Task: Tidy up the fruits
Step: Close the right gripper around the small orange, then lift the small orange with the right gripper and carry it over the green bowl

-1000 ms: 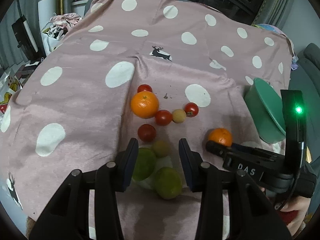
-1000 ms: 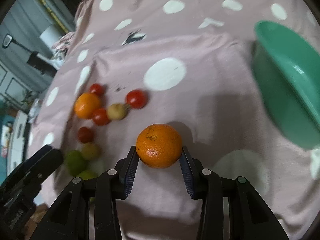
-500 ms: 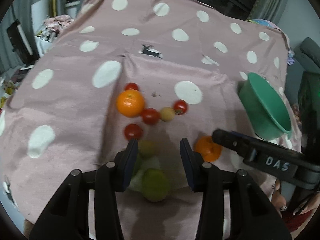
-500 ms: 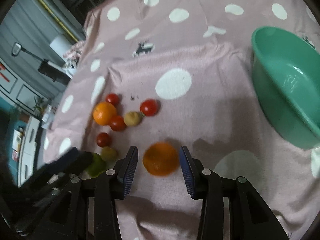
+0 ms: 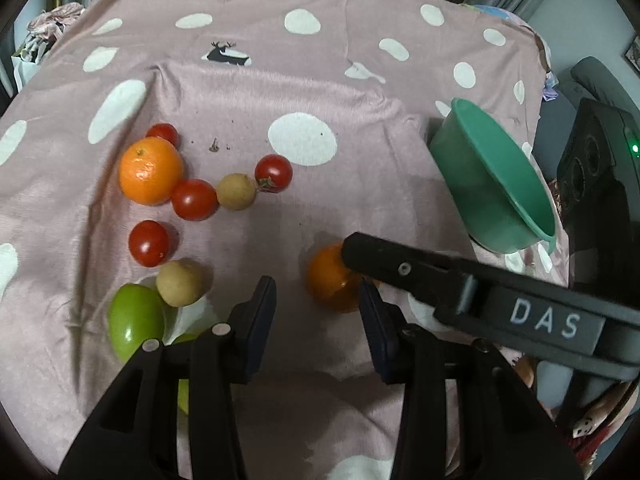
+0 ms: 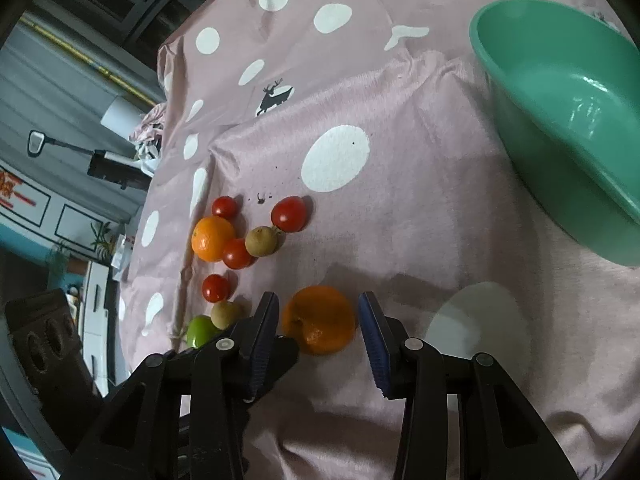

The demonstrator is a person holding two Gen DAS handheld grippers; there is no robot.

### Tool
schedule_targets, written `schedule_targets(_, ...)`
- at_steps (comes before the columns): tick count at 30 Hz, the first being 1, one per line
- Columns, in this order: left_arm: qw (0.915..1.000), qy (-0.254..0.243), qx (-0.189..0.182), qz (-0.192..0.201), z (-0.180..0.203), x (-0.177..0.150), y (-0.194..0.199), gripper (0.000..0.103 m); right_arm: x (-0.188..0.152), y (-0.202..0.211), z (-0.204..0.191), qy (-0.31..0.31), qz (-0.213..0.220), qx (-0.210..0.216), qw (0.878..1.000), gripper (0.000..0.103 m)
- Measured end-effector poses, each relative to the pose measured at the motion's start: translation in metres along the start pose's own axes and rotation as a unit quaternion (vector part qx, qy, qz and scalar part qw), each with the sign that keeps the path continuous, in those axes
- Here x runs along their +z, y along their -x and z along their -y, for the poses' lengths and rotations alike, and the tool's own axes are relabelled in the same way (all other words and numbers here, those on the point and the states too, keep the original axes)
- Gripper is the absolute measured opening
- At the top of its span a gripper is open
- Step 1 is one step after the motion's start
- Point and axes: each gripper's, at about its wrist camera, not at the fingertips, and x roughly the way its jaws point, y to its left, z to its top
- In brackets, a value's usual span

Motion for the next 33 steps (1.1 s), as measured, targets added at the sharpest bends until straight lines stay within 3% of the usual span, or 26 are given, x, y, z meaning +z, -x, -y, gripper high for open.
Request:
schedule_targets(10,0.9991,0.009,-0.034,-0.023,0.001,0.004,-0.012,0.042,0.004,-0.014,0.010,-0.006,-0.020,0.009,1.000,0.044)
schedule_targets(21,0.9994,-0.009,-0.029,-0.015,0.007,0.001,-0.010,0.038,0.002,-0.012,0.007,0.008,-0.019,0.014,1.000,0.043)
schedule_targets(33,0.9921,-0.094,-0.031,0.077,0.071,0.028,0.047,0.038,0.006,0.073,-0.016,0.049,0.108,0.027,0.993,0.043)
